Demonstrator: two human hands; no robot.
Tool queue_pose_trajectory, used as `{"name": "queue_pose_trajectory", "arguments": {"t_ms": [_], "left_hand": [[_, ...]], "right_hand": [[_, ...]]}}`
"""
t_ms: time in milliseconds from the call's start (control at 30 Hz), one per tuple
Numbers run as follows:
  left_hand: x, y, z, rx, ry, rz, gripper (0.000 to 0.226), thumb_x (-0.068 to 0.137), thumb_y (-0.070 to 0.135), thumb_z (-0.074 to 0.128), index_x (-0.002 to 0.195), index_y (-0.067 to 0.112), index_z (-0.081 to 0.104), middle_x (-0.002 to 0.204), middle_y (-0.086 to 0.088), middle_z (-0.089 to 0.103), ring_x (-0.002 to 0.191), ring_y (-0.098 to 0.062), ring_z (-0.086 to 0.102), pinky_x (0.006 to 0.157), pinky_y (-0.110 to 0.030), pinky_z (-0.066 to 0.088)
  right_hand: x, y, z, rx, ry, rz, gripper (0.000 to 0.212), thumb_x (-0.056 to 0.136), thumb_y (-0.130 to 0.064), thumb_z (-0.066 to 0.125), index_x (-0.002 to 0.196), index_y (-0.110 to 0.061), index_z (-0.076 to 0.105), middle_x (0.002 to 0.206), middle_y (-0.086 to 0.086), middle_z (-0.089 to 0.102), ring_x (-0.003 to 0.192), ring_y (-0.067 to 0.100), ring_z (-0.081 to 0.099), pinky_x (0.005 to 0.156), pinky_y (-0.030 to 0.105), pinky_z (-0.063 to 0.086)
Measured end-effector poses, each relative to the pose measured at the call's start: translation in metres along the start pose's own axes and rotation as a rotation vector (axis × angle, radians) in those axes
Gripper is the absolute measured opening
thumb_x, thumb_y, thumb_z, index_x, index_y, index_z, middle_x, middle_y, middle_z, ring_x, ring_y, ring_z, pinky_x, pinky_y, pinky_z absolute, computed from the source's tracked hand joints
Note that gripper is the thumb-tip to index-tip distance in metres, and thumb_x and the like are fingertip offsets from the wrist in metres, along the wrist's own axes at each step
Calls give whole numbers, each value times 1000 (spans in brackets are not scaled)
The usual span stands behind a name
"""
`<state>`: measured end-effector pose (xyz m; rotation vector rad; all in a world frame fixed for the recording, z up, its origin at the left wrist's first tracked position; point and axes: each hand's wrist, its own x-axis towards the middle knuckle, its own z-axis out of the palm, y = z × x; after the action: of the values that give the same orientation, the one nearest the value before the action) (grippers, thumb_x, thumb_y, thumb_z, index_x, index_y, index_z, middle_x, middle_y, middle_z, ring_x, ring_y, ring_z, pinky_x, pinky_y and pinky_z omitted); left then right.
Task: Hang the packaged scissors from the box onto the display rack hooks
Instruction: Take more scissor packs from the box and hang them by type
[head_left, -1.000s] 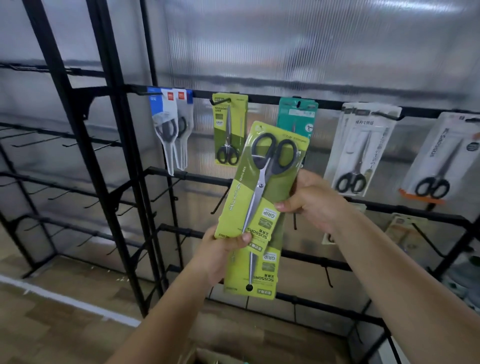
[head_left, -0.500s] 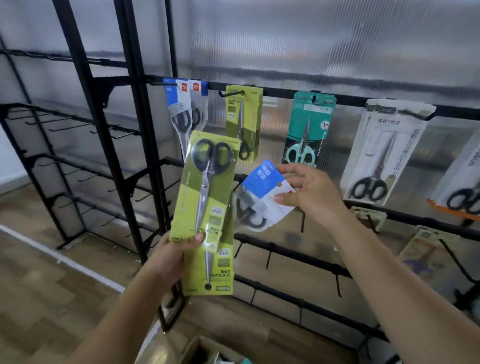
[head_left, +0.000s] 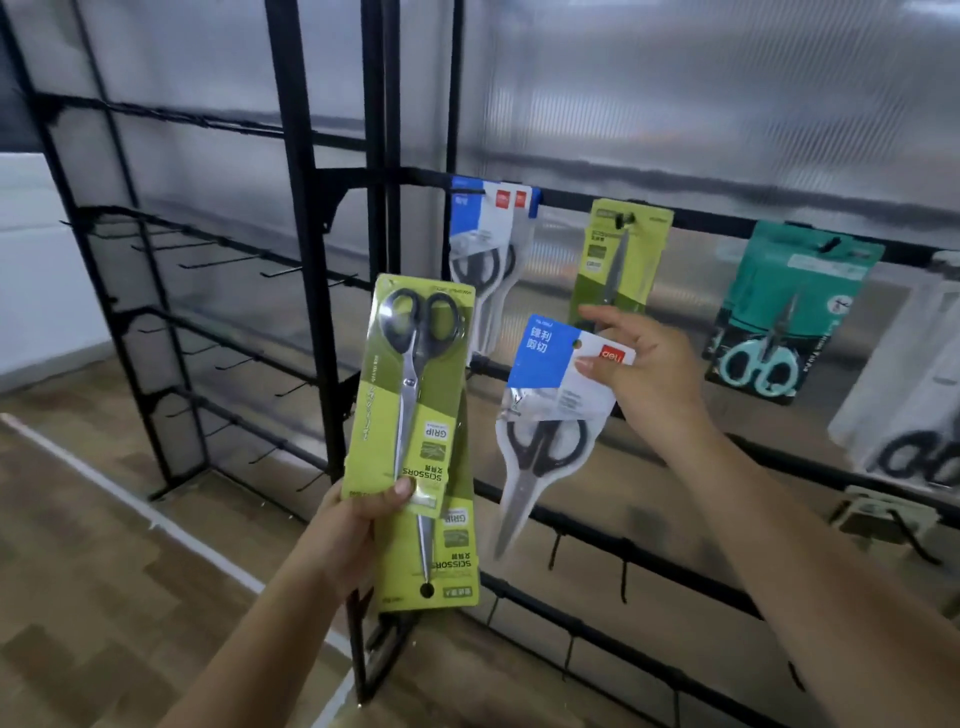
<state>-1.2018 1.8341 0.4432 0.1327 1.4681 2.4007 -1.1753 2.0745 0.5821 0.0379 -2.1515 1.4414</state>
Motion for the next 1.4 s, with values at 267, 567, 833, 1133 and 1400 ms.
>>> {"name": "queue_pose_trajectory", "arguments": {"t_ms": [267, 567, 833, 1133, 1400], "left_hand": [[33, 75, -69, 46, -81, 36, 61, 50, 21, 88, 105, 7, 65, 99, -15, 73, 87, -30, 71, 61, -36, 58], [65, 111, -91, 2, -141, 33, 38, 69, 7, 68, 106, 4, 63, 98, -15, 73, 85, -30, 72, 60, -35, 58], [83, 118, -94, -44, -148, 37, 39, 67, 9, 69, 106, 7, 64, 100, -14, 73, 86, -29, 72, 60, -33, 58], [91, 132, -103, -68, -182, 102, 37, 71, 7, 65, 108, 8, 63, 102, -13, 73, 87, -27, 72, 60, -33, 58], [96, 134, -105, 21, -210, 129, 25, 70, 8, 71, 95, 12, 71, 97, -12, 74, 85, -26, 72, 60, -30, 58]], "right_hand": [[69, -59, 108, -185, 168, -169, 34, 79, -5, 70, 110, -19, 67, 107, -8, 64, 102, 6, 56, 87, 12, 44], [122, -90, 129, -353, 273, -246, 31, 81, -3, 67, 111, -9, 68, 111, 5, 66, 89, 4, 53, 74, -5, 33], [131, -84, 140, -529, 279, -276, 28, 83, -3, 66, 111, -7, 68, 111, 8, 68, 90, 4, 52, 79, -1, 30], [140, -63, 138, -551, 336, -184, 31, 82, -2, 65, 113, -5, 67, 113, 13, 67, 94, 15, 61, 77, 1, 34], [115, -81, 159, -257, 461, -222, 23, 86, -5, 60, 102, -21, 62, 115, -4, 50, 108, 4, 49, 79, 6, 39]]}}
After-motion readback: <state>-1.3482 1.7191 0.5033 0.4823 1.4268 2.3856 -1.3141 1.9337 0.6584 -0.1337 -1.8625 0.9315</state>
